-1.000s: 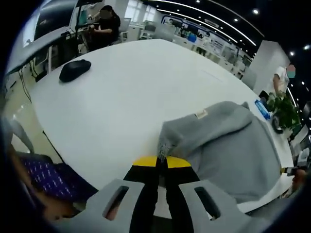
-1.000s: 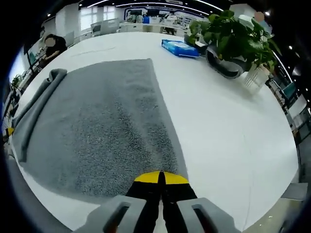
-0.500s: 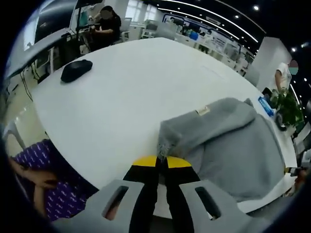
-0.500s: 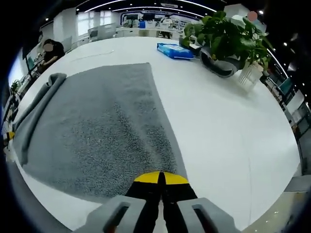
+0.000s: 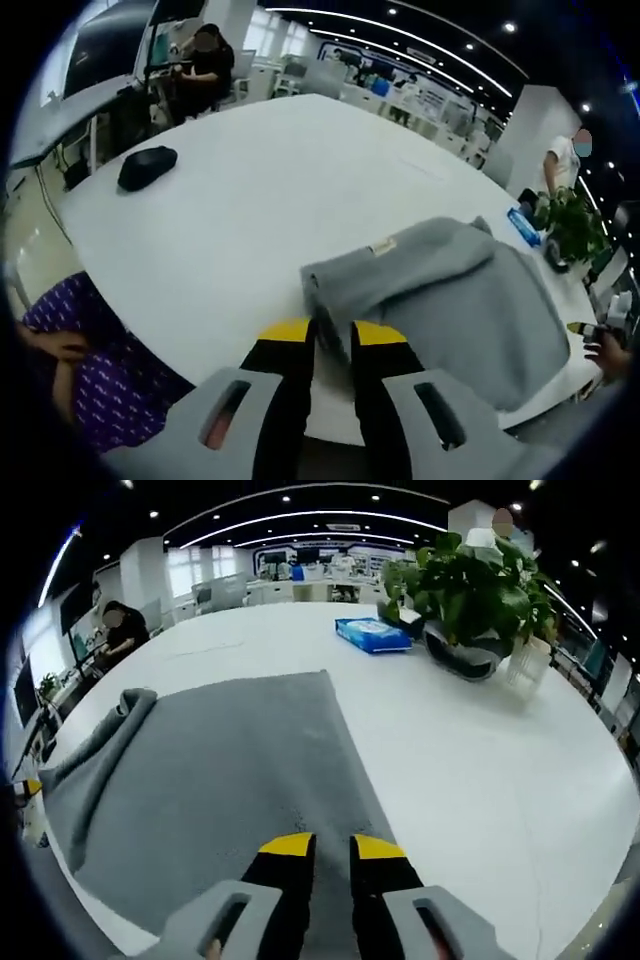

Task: Open the folded towel by lifting each exposed corner and separating the folded layers until the towel lies flat within the target outline without major curled edges

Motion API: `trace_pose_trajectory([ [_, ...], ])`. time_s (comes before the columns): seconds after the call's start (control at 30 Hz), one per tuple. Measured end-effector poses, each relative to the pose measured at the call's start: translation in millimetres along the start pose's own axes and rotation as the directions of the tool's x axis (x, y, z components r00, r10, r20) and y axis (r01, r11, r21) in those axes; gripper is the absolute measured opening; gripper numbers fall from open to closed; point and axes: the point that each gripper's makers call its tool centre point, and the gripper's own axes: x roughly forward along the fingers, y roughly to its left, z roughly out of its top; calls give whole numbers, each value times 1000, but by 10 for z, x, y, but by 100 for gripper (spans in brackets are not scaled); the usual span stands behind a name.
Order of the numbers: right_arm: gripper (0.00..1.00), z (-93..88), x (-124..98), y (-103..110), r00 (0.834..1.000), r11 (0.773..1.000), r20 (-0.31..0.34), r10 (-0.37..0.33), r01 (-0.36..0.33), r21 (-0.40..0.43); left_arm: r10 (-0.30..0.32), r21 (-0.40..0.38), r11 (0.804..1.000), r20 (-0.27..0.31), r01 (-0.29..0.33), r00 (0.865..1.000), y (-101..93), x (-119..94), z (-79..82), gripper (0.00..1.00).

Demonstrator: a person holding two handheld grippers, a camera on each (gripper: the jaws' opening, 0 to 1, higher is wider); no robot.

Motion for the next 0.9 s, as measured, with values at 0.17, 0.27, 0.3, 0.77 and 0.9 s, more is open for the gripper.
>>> trace_pose_trajectory([
  [0.17,13,155,159,245,998,997,-8,62,-62,-38,-54,28,998,25,54,998,-206,59,133,16],
  [0.27,15,209,235,318,997,995,-18,71,-72,-62,-72,58,996,9,72,997,-301,128,162,16],
  [0.3,15,236,265,354,997,994,-23,79,-80,-71,-82,77,994,10,81,997,-358,153,192,16],
  [0.77,16,463,633,370,993,986,-63,102,-109,-123,-191,183,963,-69,200,979,-1007,758,292,16],
  [0.9,16,449,707,374,992,987,-84,95,-104,-124,-208,192,956,-87,221,974,-1142,989,294,15],
])
